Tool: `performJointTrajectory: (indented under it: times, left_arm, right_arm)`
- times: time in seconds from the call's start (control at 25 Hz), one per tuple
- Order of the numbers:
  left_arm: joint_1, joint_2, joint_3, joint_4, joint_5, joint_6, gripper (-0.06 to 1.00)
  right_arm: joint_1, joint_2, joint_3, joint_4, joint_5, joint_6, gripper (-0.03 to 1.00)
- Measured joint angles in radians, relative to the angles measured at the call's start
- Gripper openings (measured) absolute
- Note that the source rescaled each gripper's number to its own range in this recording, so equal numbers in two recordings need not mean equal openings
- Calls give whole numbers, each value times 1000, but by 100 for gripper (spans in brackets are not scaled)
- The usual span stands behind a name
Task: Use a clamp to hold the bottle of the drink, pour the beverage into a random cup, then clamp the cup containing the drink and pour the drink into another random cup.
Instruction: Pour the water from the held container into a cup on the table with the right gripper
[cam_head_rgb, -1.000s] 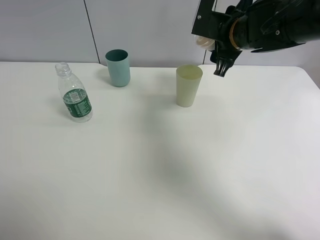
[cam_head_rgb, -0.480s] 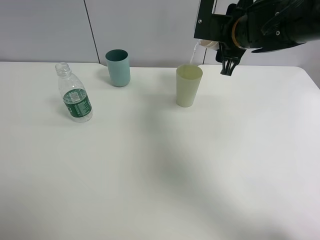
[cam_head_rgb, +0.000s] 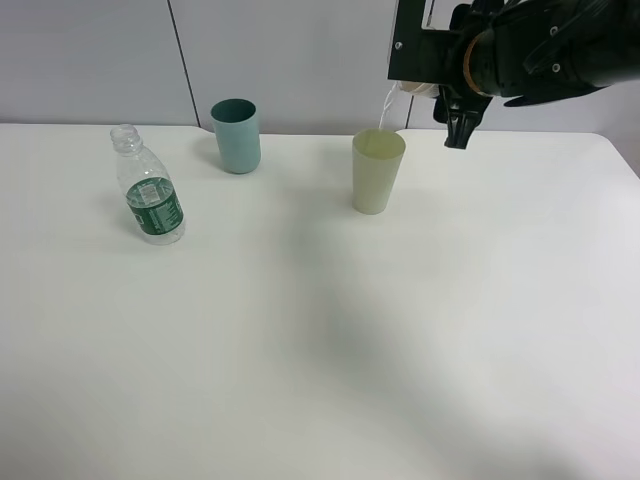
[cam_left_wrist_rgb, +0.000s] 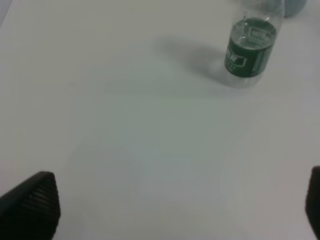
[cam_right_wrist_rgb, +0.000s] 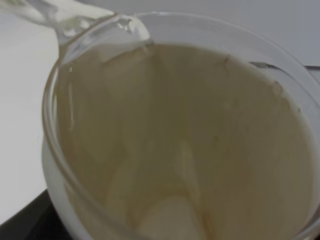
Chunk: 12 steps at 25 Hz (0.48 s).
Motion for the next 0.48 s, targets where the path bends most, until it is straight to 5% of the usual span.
performJointTrajectory:
  times: [0.48]
  left_arm:
    - [0,0,0,0,0,0,100]
  right_arm:
    - [0,0,0,0,24,-67,0]
